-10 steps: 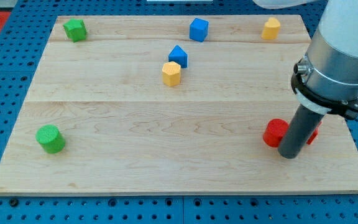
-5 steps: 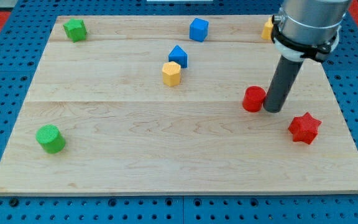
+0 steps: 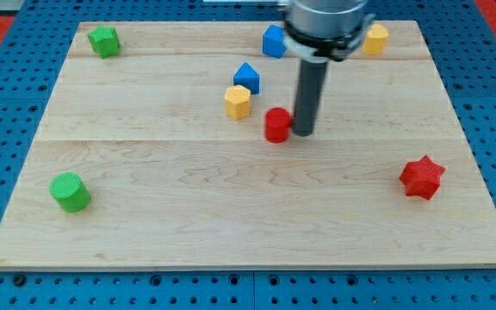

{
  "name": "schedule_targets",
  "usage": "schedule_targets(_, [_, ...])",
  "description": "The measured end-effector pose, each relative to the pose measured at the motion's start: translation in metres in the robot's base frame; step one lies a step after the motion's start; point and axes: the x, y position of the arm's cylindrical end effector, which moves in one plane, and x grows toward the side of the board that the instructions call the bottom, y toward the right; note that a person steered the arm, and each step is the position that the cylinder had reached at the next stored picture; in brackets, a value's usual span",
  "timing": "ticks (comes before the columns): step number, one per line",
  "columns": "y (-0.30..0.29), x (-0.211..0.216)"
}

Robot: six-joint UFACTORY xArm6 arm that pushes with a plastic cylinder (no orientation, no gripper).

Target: Push the red circle towards the center left

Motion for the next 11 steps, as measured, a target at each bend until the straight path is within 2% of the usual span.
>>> schedule_targets(1, [-0.042, 0.002])
schedule_targets(2, [-0.046, -0.005])
schedule_targets(3, [-0.075, -0.007])
schedule_targets(5, [-0.156, -0.019])
schedule_targets(8, [-0.152, -0.074])
schedule_targets(10, [-0.186, -0.083])
schedule_targets(11, [-0.180, -0.109])
